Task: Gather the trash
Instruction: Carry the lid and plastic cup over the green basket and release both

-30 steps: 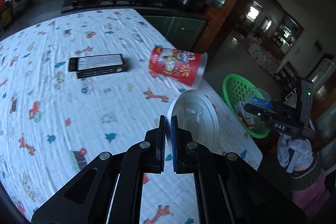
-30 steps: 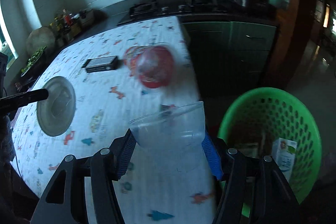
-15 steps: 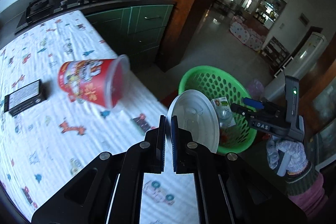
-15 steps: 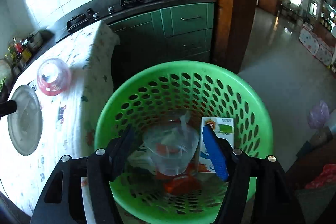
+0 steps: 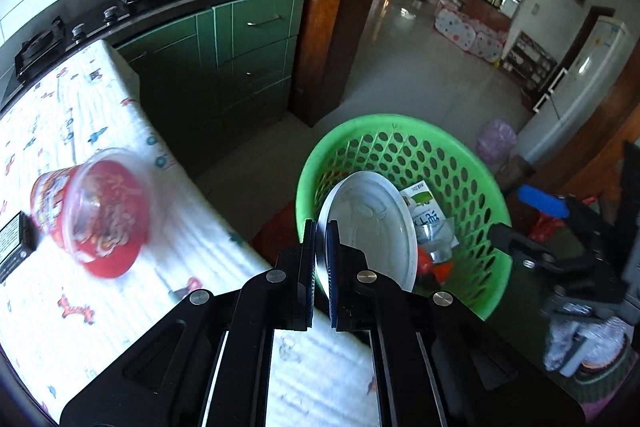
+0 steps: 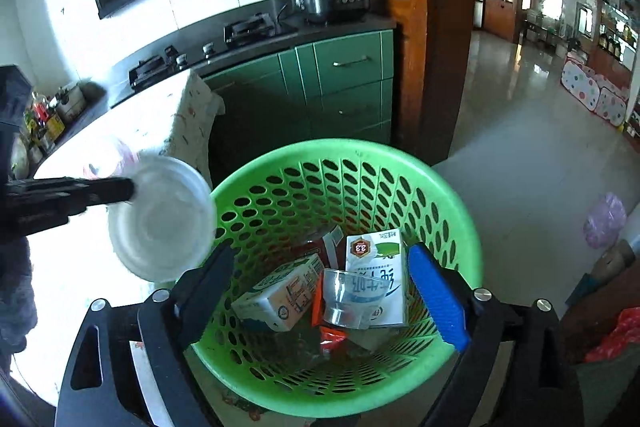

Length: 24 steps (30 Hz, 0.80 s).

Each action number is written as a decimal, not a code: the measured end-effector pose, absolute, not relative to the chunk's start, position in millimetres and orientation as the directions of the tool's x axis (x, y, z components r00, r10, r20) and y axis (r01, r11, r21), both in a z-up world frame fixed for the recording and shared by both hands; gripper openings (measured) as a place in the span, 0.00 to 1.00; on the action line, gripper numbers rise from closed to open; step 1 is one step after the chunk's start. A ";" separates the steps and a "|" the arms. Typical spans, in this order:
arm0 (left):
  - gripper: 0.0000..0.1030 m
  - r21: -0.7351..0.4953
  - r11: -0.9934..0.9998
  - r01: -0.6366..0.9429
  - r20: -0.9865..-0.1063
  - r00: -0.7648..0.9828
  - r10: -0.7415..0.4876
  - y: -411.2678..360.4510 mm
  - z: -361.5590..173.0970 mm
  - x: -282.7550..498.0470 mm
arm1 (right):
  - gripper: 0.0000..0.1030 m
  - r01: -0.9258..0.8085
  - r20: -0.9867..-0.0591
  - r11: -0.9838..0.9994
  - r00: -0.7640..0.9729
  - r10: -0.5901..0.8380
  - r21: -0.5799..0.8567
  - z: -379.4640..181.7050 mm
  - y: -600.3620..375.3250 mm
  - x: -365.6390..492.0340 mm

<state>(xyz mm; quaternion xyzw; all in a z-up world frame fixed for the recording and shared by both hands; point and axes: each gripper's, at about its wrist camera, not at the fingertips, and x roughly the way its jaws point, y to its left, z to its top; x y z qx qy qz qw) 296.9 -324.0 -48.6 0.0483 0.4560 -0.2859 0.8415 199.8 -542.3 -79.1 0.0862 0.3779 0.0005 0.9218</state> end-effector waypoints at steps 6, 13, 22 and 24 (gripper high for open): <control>0.08 -0.161 0.834 0.527 -0.814 0.408 -0.415 -336.9 -62.8 302.9 | 0.86 0.064 -0.685 0.979 0.723 0.087 0.192 -78.7 -548.4 193.2; 0.18 -0.159 0.823 0.545 -0.810 0.405 -0.424 -344.9 -65.6 295.7 | 0.86 0.054 -0.680 0.978 0.726 0.101 0.202 -79.1 -545.3 189.8; 0.25 -0.154 0.831 0.535 -0.793 0.434 -0.427 -320.7 -50.2 277.9 | 0.87 0.037 -0.672 0.977 0.731 0.118 0.212 -72.3 -535.6 181.6; 0.27 -0.155 0.836 0.526 -0.789 0.444 -0.426 -308.5 -47.0 273.4 | 0.89 0.029 -0.669 0.977 0.733 0.123 0.211 -70.7 -529.8 179.8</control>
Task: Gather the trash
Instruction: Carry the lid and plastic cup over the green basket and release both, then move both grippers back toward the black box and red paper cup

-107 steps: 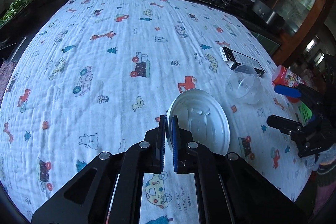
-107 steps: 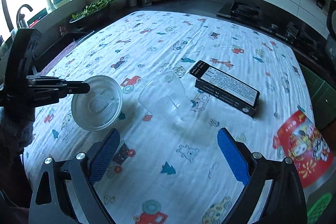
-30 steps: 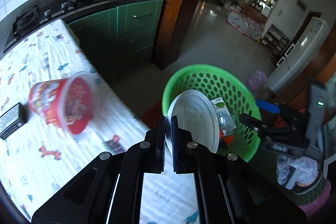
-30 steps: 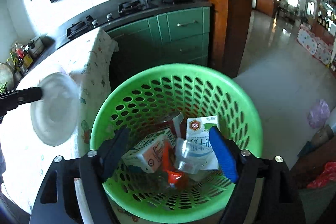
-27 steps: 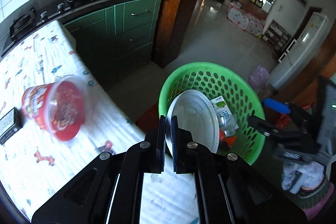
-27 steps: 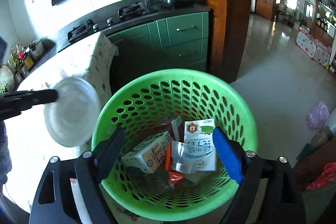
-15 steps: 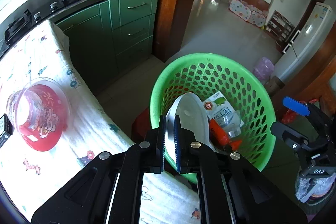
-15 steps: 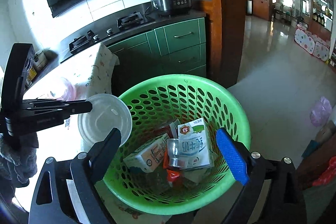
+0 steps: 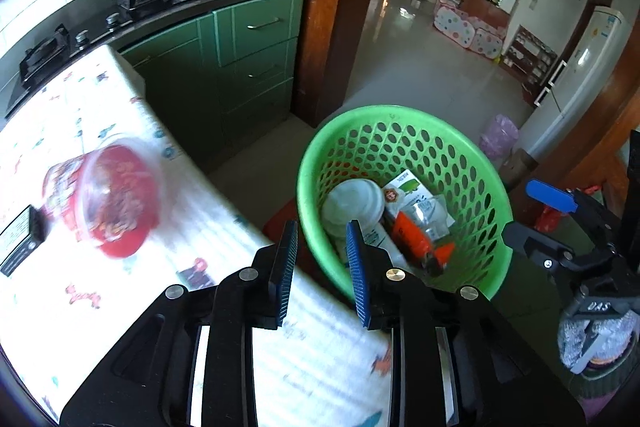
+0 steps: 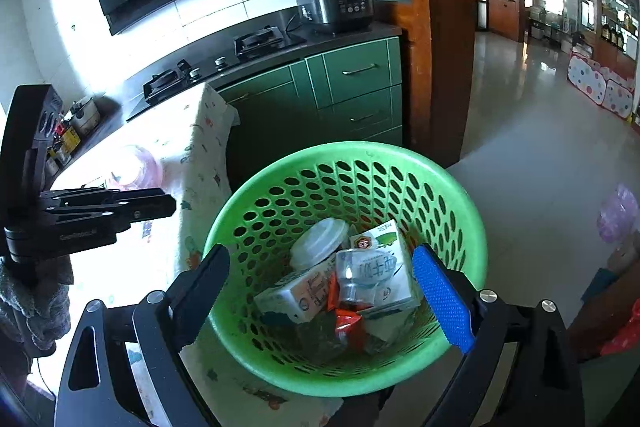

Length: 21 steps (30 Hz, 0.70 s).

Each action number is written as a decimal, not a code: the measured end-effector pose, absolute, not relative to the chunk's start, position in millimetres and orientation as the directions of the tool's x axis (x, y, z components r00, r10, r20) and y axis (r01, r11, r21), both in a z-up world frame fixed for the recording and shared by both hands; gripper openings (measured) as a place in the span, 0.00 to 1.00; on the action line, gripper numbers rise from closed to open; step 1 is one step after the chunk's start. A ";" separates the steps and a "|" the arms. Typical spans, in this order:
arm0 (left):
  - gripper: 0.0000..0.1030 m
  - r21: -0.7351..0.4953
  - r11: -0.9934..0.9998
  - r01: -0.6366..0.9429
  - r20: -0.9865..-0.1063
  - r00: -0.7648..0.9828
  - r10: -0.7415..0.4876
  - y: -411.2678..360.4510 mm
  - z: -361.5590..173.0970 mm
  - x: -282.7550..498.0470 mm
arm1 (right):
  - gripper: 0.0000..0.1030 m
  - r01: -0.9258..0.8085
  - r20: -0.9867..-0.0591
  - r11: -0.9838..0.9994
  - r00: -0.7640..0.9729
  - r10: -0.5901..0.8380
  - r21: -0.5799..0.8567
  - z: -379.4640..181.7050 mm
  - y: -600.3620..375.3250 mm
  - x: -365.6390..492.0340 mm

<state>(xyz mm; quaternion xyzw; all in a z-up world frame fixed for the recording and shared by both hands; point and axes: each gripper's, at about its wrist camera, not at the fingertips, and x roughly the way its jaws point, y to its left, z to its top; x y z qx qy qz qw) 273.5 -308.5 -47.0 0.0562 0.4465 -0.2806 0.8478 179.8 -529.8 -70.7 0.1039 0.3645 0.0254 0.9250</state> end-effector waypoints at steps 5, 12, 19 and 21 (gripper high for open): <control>0.34 -0.162 0.861 0.482 -0.779 0.473 -0.412 -268.6 -43.1 263.3 | 0.90 -0.001 -0.665 0.975 0.731 0.151 0.221 -66.0 -511.8 178.7; 0.35 -0.155 0.905 0.396 -0.784 0.509 -0.357 -206.0 -43.1 262.3 | 0.91 -0.082 -0.668 0.969 0.711 0.221 0.234 -58.9 -477.9 189.3; 0.38 -0.151 0.945 0.291 -0.783 0.549 -0.294 -140.5 -40.3 263.6 | 0.91 -0.196 -0.698 0.959 0.658 0.283 0.204 -55.6 -434.9 216.2; 0.39 -0.158 0.952 0.262 -0.786 0.551 -0.282 -125.8 -40.9 266.0 | 0.91 -0.233 -0.709 0.953 0.638 0.301 0.195 -53.3 -421.5 226.7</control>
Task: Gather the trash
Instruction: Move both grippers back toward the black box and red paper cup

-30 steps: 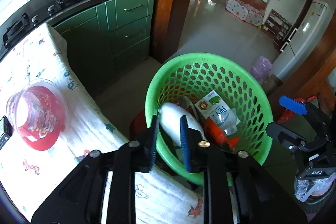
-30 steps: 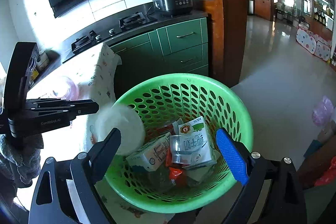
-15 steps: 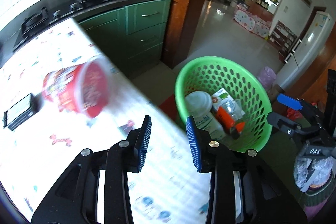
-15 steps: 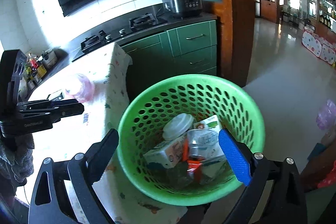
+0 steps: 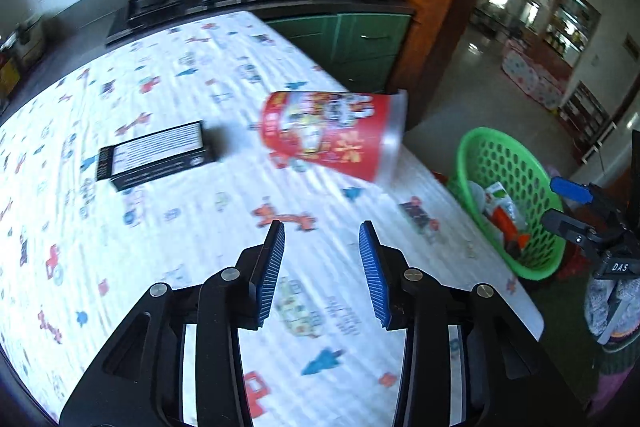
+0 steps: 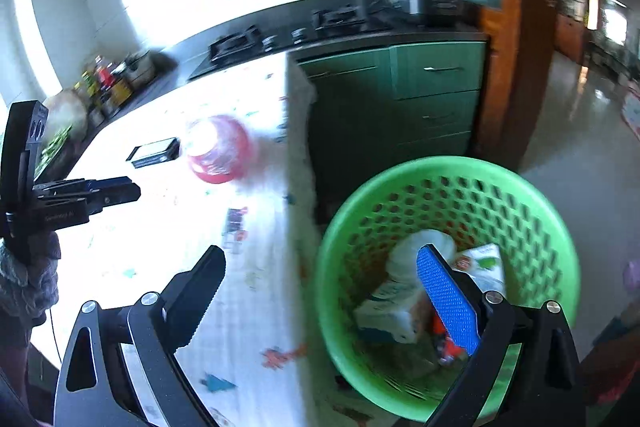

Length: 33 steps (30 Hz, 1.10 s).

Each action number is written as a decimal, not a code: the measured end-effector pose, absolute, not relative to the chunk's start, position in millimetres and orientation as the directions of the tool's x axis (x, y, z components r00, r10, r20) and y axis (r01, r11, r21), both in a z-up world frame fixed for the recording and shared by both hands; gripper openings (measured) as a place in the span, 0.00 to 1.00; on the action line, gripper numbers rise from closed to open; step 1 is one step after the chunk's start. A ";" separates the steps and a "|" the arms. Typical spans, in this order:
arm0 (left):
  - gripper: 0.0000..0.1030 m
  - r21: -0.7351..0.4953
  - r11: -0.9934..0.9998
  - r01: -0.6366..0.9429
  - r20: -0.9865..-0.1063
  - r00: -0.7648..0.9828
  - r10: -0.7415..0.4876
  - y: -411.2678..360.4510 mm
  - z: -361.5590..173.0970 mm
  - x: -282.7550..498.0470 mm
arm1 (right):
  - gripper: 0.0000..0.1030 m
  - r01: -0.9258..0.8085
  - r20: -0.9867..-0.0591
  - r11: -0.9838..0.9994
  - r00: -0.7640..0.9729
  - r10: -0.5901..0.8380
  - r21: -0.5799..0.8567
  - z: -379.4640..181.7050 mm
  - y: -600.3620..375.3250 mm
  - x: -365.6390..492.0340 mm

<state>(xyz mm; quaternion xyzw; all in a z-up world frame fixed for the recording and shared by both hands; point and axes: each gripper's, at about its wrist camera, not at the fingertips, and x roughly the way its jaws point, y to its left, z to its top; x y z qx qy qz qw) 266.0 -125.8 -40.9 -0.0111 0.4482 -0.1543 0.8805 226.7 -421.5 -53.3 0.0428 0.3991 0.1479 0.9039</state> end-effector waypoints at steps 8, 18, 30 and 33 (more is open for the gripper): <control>0.41 -0.169 0.969 0.178 -0.793 0.559 -0.241 -78.1 -43.9 268.4 | 0.91 -0.417 -0.752 0.901 0.554 0.356 0.120 -26.5 -356.3 285.3; 0.45 -0.206 0.973 0.109 -0.792 0.565 -0.231 -40.0 -52.3 274.6 | 0.91 -0.607 -0.845 0.795 0.428 0.321 -0.005 -17.1 -263.3 357.0; 0.45 -0.203 0.976 0.078 -0.800 0.561 -0.211 -13.8 -61.4 289.8 | 0.90 -0.658 -0.920 0.743 0.356 0.166 -0.121 -68.8 -214.9 405.4; 0.47 -0.187 0.978 0.093 -0.800 0.564 -0.206 -12.1 -60.2 295.3 | 0.90 -0.663 -0.925 0.735 0.354 0.138 -0.144 -75.6 -210.1 408.6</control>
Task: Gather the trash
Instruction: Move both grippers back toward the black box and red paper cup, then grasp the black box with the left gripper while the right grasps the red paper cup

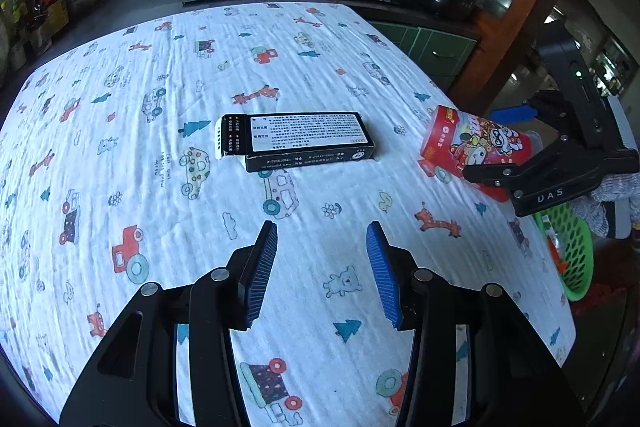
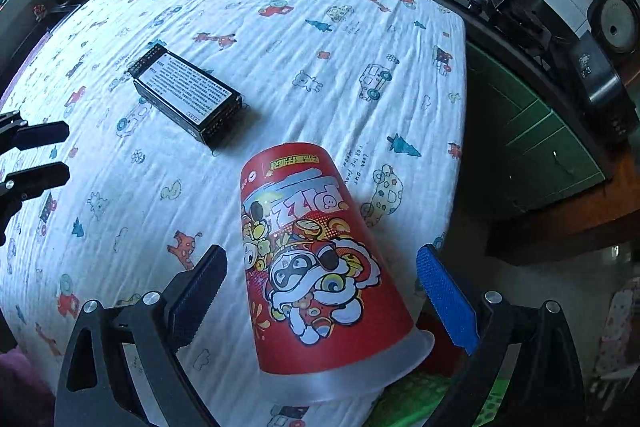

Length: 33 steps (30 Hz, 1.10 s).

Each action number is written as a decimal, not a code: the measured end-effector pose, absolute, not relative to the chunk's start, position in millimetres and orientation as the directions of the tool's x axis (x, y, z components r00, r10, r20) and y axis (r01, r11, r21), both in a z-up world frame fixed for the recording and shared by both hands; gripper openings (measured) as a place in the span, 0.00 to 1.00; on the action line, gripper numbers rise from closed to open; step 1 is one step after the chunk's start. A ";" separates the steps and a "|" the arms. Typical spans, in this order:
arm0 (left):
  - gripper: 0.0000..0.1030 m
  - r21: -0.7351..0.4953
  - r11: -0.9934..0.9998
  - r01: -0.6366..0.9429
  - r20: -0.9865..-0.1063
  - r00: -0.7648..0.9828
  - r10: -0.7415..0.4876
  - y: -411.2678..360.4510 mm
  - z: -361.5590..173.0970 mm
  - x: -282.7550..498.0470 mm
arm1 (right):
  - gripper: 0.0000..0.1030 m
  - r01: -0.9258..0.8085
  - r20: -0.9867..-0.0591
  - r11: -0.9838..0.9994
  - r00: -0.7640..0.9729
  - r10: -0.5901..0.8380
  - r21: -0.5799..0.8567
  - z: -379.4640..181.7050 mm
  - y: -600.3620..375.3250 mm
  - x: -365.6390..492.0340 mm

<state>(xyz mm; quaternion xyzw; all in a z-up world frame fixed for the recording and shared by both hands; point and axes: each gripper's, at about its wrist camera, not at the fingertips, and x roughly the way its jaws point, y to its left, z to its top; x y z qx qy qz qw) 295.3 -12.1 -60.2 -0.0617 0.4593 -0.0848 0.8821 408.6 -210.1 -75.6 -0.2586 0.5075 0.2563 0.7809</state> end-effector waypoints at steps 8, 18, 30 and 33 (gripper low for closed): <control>0.59 -0.074 0.981 0.177 -0.811 0.562 -0.163 -15.4 -58.5 321.9 | 0.72 -0.649 -0.929 0.743 0.356 0.105 -0.164 -84.2 -208.5 405.5; 0.70 0.053 0.916 0.397 -0.801 0.565 -0.198 -22.2 -53.1 367.8 | 0.68 -0.619 -0.923 0.782 0.339 0.184 -0.071 -63.9 -228.0 384.9; 0.75 0.076 0.772 0.631 -0.834 0.465 -0.297 -38.0 -69.5 392.3 | 0.68 -0.576 -0.918 0.814 0.279 0.281 0.074 -52.6 -246.1 366.4; 0.75 0.072 0.756 0.650 -0.851 0.436 -0.294 -37.6 -77.1 399.4 | 0.68 -0.572 -0.919 0.815 0.270 0.288 0.087 -53.0 -246.8 362.0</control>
